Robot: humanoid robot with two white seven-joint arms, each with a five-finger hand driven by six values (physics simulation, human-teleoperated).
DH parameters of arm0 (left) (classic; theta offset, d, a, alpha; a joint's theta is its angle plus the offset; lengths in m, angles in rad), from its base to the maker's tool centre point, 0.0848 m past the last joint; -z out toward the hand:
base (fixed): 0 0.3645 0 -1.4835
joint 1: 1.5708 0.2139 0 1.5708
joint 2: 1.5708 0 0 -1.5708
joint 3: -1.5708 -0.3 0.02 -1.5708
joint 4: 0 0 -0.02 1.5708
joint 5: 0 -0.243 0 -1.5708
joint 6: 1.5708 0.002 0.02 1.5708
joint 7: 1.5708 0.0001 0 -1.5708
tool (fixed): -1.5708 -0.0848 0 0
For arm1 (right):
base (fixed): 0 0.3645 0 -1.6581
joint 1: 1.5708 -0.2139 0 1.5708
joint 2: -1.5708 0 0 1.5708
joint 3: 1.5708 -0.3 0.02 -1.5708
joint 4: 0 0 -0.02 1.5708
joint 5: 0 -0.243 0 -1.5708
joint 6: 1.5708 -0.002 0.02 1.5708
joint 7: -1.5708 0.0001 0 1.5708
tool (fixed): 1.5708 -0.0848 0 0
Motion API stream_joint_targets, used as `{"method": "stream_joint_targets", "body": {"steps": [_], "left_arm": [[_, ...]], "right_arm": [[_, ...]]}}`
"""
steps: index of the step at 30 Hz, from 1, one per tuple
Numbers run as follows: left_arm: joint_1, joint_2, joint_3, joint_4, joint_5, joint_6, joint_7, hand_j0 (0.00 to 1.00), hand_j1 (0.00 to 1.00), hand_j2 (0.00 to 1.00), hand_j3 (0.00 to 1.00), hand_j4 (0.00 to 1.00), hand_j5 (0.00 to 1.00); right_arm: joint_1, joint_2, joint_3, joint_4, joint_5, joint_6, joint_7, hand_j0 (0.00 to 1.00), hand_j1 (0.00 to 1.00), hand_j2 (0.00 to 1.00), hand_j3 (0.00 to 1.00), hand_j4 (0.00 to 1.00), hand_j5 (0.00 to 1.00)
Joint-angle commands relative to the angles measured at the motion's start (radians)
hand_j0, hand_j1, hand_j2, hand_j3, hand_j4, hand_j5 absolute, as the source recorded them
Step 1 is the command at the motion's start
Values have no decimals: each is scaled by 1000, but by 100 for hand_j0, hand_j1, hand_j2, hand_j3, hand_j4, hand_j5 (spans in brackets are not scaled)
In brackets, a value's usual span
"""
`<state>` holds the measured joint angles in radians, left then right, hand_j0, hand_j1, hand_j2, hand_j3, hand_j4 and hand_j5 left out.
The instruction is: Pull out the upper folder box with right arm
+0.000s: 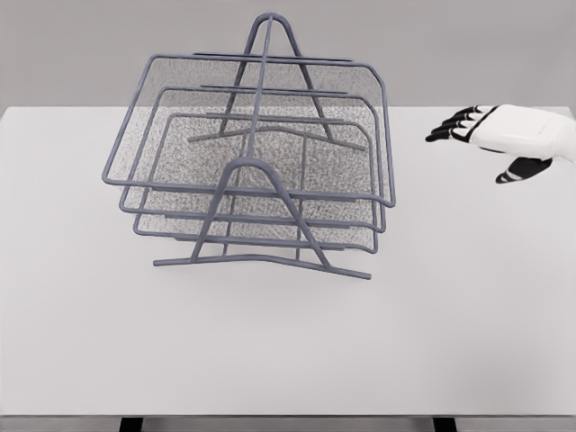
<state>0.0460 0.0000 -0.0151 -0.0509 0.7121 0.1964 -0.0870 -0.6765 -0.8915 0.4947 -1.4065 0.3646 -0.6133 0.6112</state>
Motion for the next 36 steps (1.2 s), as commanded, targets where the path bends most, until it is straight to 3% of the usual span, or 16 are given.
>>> {"method": "stream_joint_targets", "body": {"steps": [1,3,5,10,22,25,36], "left_arm": [[0,0,0,0,0,0,0,100,100,100,100,100,100],[0,0,0,0,1,0,0,100,100,100,100,100,100],[0,0,0,0,1,0,0,100,100,100,100,100,100],[0,0,0,0,0,0,0,100,100,100,100,100,100],[0,0,0,0,0,0,0,100,100,100,100,100,100],[0,0,0,0,0,0,1,100,100,100,100,100,100],[0,0,0,0,0,0,0,100,100,100,100,100,100]], "right_arm": [[-3,31,1,17,17,2,0,100,100,100,100,100,100],[-75,144,-22,24,74,2,0,100,100,100,100,100,100],[-100,239,-19,87,122,2,0,100,100,100,100,100,100],[-98,321,-8,87,129,2,0,100,100,100,100,100,100],[-41,299,24,80,131,2,0,100,100,100,100,100,100],[-54,207,15,84,129,2,0,100,100,100,100,100,100],[-44,31,-7,112,125,2,0,100,100,100,100,100,100]]}}
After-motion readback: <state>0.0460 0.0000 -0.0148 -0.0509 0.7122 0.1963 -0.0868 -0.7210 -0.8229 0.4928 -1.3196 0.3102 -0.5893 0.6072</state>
